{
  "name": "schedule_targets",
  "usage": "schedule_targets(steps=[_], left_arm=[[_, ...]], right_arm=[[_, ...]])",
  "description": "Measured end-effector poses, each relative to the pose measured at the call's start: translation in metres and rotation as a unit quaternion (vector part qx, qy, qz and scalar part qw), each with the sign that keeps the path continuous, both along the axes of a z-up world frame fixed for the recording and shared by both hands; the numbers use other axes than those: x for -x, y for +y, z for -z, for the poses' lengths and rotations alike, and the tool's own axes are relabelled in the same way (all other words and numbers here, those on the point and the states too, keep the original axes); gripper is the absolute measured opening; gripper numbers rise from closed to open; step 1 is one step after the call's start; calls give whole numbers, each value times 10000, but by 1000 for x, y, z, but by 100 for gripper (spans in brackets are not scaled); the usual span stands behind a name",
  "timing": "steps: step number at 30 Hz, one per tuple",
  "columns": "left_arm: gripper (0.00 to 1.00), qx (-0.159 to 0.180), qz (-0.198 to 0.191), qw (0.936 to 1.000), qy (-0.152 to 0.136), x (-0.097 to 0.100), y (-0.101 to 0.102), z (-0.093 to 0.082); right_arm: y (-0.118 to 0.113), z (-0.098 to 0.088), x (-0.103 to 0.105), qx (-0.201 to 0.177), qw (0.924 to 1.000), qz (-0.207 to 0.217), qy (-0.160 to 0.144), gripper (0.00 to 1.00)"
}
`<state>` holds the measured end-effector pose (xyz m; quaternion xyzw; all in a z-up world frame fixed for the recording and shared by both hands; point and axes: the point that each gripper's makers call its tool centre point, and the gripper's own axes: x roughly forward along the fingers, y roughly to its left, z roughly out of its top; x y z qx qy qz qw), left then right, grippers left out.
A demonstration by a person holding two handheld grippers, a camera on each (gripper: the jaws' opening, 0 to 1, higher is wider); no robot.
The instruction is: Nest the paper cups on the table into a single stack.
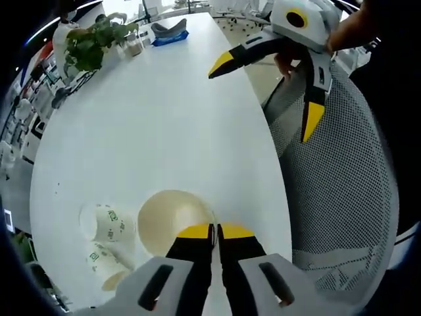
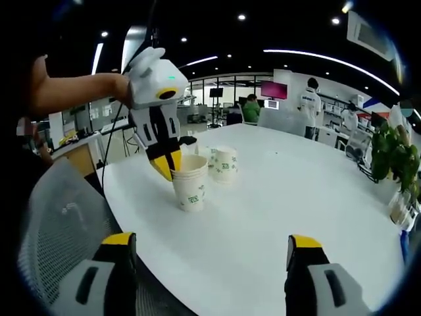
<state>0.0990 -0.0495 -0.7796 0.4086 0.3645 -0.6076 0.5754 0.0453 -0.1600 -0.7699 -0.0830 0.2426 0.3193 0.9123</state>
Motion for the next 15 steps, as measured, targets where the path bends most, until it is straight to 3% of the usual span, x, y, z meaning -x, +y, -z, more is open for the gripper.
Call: schedule_targets(steps=[8,15], left_arm=[[8,130,39,9999,-13,1,-3,-3],[14,451,-62,9990,27,0,-5,-18]], right_arm=[[1,1,1,2,10000,-18,16,96],[1,1,1,10,10000,-29,23,96]])
